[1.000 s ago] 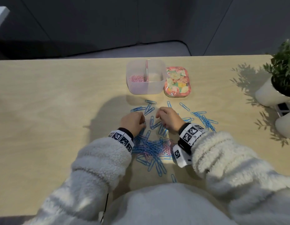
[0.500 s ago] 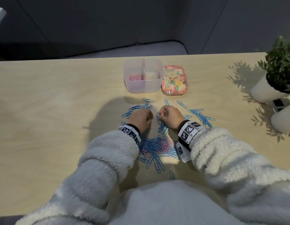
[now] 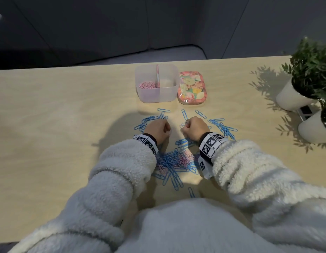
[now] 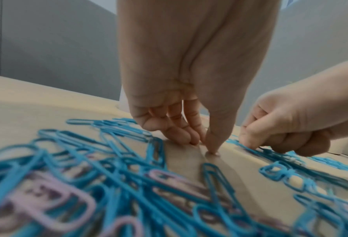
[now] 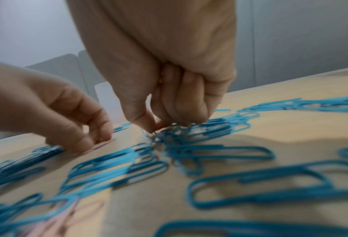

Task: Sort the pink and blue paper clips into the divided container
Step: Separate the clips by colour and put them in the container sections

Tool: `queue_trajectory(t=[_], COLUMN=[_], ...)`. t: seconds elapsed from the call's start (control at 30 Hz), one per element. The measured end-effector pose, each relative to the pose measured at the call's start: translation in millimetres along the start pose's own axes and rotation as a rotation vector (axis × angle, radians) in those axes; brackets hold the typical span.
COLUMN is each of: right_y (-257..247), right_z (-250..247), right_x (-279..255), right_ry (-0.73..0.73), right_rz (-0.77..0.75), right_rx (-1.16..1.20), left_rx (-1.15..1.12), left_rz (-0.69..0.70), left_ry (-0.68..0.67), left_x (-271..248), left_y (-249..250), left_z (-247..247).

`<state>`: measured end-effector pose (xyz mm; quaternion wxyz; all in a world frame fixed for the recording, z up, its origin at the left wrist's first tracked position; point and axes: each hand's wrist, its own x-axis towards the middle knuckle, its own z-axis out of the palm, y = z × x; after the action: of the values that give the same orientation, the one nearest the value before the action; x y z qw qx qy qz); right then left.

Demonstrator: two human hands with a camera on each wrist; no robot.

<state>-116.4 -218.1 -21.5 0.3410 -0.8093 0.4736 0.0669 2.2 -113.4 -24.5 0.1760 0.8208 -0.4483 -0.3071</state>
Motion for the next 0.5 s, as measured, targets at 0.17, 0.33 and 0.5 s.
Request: queue_trajectory(t=[0.17, 0.33, 0.5], right_y=[12.1, 15.0, 18.9], right_z=[-18.6, -12.8, 4.4], right_x=[-20.6, -69.2, -81.4], right_ry=[0.007, -0.204, -0.164], right_rz=[-0.190, -0.242, -0.251], right_rx=[0.043, -0.256, -0.336], left_rx=[0.049, 0.142, 0.197], left_rz=[0.047, 0.078, 0.109], left_ry=[0.057, 0.052, 0.039], left_x=[-4.2, -5.8, -17.4], left_y=[-4.0, -0.3, 3.8], left_z=[-0.3, 8.0, 6.4])
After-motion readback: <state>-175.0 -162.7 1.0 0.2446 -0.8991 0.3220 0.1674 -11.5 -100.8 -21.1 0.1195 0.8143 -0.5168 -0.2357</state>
